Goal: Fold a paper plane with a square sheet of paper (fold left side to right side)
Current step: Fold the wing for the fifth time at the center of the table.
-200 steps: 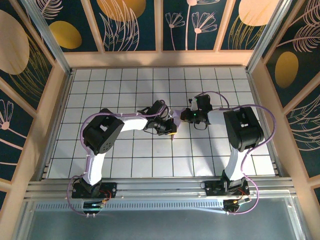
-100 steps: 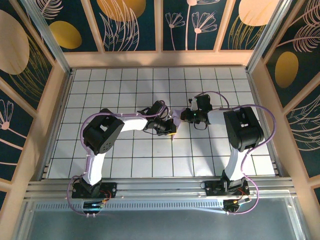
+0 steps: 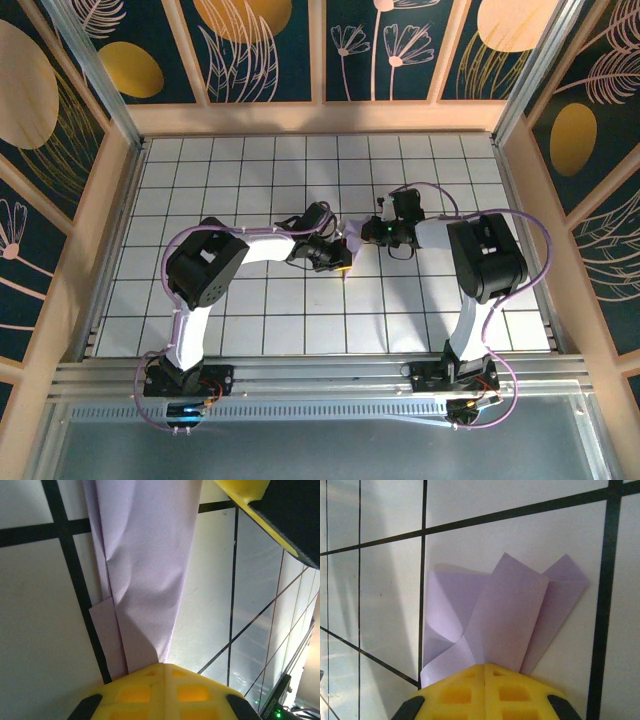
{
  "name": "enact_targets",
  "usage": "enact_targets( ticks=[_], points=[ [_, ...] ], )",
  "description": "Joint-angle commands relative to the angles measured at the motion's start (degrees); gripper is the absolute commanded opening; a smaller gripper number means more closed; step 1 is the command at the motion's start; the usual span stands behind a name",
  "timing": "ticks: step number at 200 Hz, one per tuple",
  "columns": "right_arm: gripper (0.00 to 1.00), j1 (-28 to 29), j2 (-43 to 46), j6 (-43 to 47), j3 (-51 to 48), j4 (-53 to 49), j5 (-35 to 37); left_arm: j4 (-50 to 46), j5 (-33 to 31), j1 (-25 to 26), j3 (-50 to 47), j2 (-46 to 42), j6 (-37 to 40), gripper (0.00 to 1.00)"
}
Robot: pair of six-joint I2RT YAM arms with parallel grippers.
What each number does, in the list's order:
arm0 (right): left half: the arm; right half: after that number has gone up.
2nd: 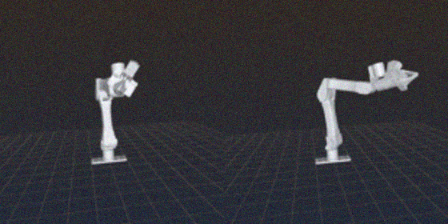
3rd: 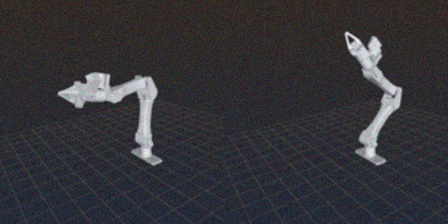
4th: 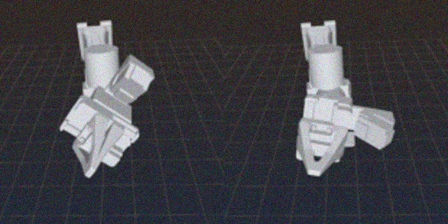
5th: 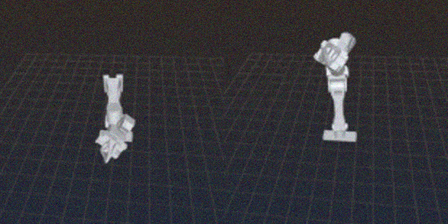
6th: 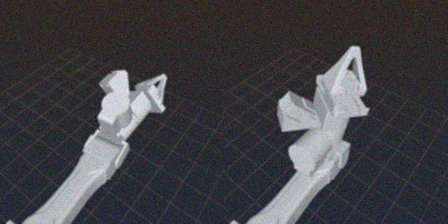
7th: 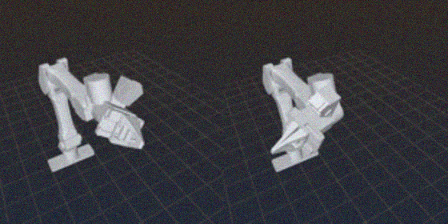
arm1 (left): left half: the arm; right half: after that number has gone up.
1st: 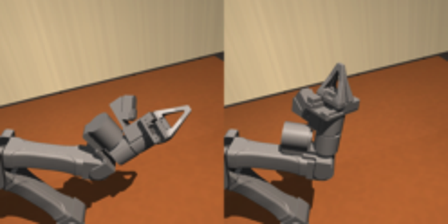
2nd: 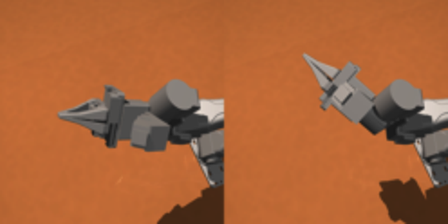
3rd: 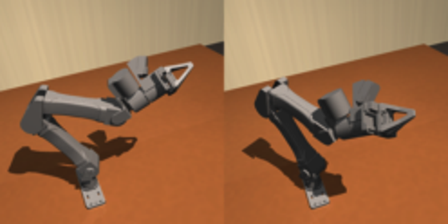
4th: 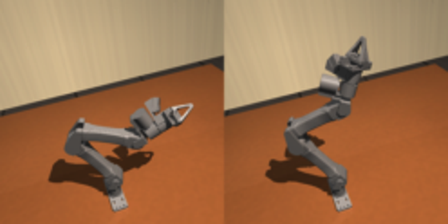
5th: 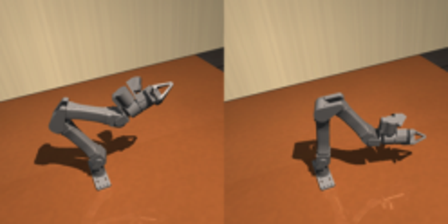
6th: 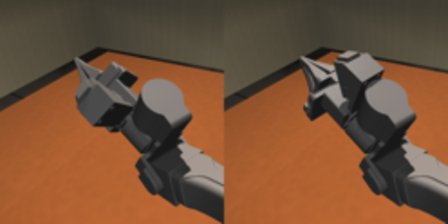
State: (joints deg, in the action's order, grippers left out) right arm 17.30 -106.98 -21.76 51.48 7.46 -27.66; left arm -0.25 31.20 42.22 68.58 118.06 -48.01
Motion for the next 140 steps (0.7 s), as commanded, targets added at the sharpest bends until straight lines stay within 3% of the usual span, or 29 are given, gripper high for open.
enact_targets(
  ticks=[1,72,140],
  points=[
    [0.00,-0.3,-1.6,0.5,-1.1,-8.7,3.6,-2.6,-0.6,-0.1,-1.0,1.5,1.2,0.05],
    [0.00,-0.2,-0.9,1.0,1.5,-10.4,3.6,-5.8,-3.9,0.1,-0.7,1.9,2.5,0.04],
    [0.00,-1.1,7.1,1.4,5.0,-11.2,-0.3,-8.3,-7.5,0.5,-1.2,2.6,4.0,0.00]
  ],
)
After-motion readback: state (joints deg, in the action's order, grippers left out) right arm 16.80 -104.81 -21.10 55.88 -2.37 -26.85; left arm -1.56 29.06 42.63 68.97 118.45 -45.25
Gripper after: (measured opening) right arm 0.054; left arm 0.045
